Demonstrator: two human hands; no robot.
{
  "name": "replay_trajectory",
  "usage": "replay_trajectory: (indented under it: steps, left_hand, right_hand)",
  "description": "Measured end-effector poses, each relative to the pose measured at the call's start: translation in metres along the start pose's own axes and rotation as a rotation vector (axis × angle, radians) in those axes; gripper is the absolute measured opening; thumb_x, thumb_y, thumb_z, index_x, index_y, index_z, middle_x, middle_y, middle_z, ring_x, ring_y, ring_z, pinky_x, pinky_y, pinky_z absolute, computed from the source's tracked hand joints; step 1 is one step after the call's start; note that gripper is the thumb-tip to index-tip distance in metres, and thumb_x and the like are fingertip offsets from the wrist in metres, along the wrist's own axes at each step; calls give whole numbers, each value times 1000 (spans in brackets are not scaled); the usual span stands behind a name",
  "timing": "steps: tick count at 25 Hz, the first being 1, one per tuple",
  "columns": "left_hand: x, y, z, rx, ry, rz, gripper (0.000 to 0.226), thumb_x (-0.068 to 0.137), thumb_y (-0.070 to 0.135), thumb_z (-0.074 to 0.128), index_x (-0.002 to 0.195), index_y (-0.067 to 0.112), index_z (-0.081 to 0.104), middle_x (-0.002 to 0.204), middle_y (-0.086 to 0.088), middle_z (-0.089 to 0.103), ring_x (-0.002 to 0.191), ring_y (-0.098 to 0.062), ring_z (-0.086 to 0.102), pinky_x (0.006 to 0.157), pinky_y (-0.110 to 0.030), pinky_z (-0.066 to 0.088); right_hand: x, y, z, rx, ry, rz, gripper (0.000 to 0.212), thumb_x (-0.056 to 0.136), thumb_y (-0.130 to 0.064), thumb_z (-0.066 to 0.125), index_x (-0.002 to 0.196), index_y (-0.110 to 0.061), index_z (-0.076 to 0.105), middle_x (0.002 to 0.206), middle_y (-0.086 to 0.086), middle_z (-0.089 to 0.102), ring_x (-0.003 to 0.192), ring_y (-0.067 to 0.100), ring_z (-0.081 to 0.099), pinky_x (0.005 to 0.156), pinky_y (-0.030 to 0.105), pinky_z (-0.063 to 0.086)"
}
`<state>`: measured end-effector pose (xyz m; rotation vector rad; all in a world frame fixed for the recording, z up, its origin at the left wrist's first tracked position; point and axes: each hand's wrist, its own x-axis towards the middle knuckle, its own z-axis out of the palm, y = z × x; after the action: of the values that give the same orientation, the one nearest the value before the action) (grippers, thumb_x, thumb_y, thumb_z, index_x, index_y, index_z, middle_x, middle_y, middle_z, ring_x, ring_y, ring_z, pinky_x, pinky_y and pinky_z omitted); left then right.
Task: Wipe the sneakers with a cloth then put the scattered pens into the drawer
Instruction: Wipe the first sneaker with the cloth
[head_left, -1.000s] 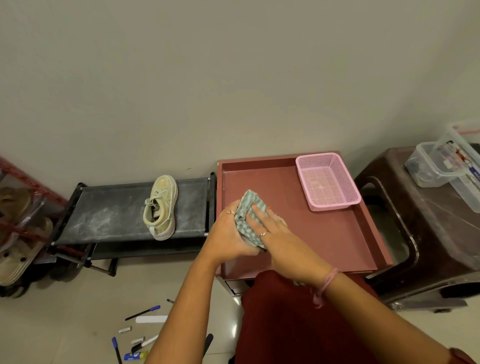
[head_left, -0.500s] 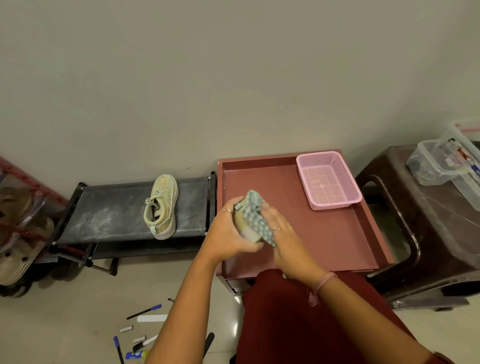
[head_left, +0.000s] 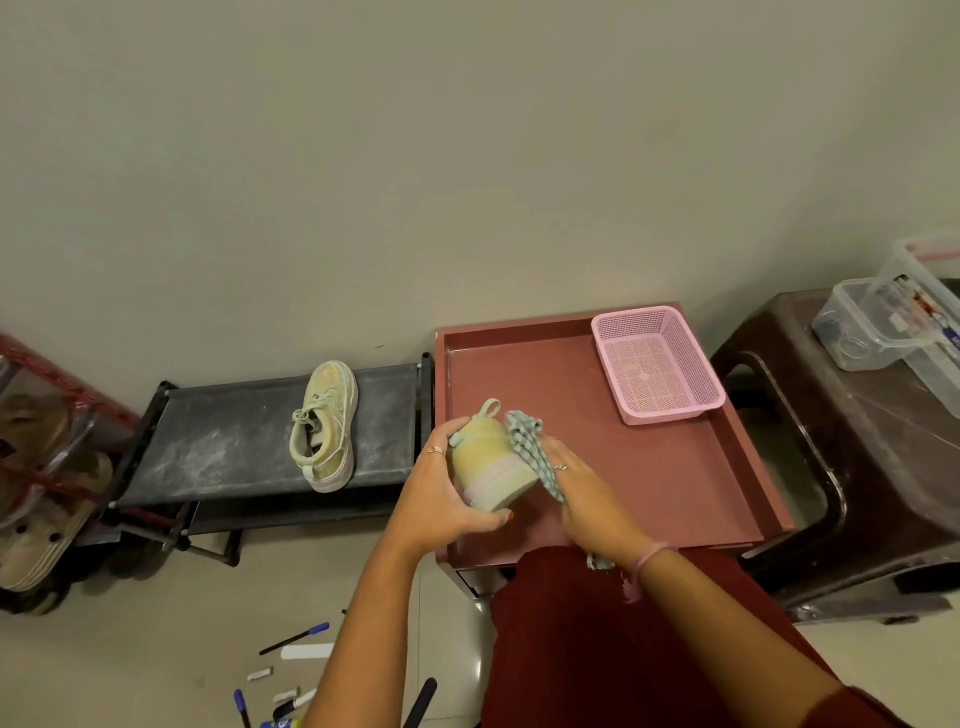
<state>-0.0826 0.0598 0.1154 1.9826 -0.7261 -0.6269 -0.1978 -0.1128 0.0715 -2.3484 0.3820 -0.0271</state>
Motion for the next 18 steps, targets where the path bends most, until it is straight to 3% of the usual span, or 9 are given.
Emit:
replay_trajectory:
  steps: [2, 5, 7, 11, 15, 18]
  left_hand:
    - [-3, -3, -3, 36, -19, -10, 106, 47, 32, 90, 135, 36, 30, 126, 20, 43, 115, 1, 48, 94, -23, 48]
    - [-5, -7, -6, 48, -22, -32, 108, 52, 24, 91, 138, 34, 27, 127, 19, 42, 114, 4, 47, 87, -13, 46]
    - [-6, -12, -9, 41, -11, -56, 111, 53, 22, 91, 141, 31, 25, 128, 15, 43, 111, 8, 47, 84, -10, 46]
    - [-5, -19, -12, 102, -40, -67, 124, 46, 37, 87, 147, 34, 16, 140, 12, 35, 123, -4, 44, 100, -25, 43]
    - [-2, -22, -16, 137, -68, -62, 118, 50, 33, 89, 144, 35, 16, 137, 11, 34, 121, -8, 44, 97, -23, 43]
    - [-2, -22, -15, 137, -54, -52, 113, 51, 31, 89, 140, 35, 20, 132, 11, 38, 118, -7, 46, 92, -18, 44]
  right_hand:
    - [13, 19, -3, 14, -63, 114, 80, 79, 14, 38, 150, -14, 12, 158, 6, 16, 146, 19, 14, 117, 19, 7]
    - [25, 16, -9, 59, -127, 183, 79, 80, 15, 39, 149, -7, 9, 158, 11, 8, 147, 20, 8, 113, 15, 1]
    - [19, -5, -5, 66, -157, 66, 84, 78, 15, 36, 151, -10, 3, 159, 3, -1, 147, 16, -2, 118, 22, 0]
    - [-9, -39, 7, 134, -166, -86, 88, 78, 15, 32, 151, -24, 3, 151, -19, -7, 140, 0, -8, 118, 23, 3]
    - [16, -2, 2, -14, -140, 31, 85, 78, 14, 37, 151, -19, 8, 159, 1, 9, 147, 17, 6, 119, 25, 5]
    - [31, -2, -2, -42, -187, 170, 83, 78, 11, 40, 150, -13, 6, 159, 9, 7, 147, 23, 4, 119, 27, 2]
